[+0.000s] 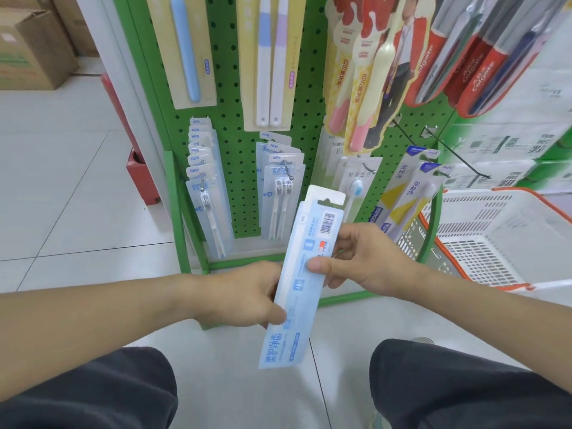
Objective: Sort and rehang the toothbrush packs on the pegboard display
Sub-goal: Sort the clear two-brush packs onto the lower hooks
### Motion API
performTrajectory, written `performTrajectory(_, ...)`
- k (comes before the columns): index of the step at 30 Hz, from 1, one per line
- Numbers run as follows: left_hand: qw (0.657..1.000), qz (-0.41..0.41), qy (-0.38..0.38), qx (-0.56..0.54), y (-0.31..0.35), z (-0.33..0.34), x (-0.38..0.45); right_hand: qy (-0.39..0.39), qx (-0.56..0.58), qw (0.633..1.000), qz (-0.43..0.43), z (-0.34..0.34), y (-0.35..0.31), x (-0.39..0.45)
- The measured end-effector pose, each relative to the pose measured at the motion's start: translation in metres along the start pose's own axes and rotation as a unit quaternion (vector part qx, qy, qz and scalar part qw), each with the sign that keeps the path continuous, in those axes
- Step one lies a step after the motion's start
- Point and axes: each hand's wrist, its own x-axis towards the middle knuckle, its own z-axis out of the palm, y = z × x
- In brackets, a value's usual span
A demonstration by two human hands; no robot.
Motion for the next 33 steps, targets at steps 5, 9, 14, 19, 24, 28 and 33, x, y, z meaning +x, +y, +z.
performTrajectory(5,0.990,0.025,0.114,-0.076,0.005,-0.004,0.003,-0.056,-0.043,0.997,0.015,0.005,-0.004,-0.001)
performTrajectory(9,0.994,0.002,0.087,-0.071,0.009,-0.001,0.000,0.011,-0.049,0.999,0.006,0.004,-0.006,0.001)
performTrajectory(14,0.996,-0.008,0.064,-0.061,0.009,-0.002,-0.001,0.101,-0.043,0.993,-0.044,0.001,-0.013,0.002)
performTrajectory(19,0.990,-0.021,0.098,-0.096,0.015,0.003,-0.003,0.056,-0.053,0.996,-0.038,0.001,-0.018,0.001)
performTrajectory(24,0.993,-0.028,0.100,-0.052,0.012,0.003,-0.001,0.055,-0.071,0.996,-0.010,0.005,-0.022,0.000)
performTrajectory(28,0.993,-0.009,0.099,-0.059,0.009,0.001,0.002,0.093,-0.085,0.992,0.008,0.001,-0.021,0.002)
performTrajectory(33,0.991,0.008,0.078,-0.111,0.007,-0.006,0.004,0.146,-0.054,0.987,0.040,-0.012,-0.018,0.006)
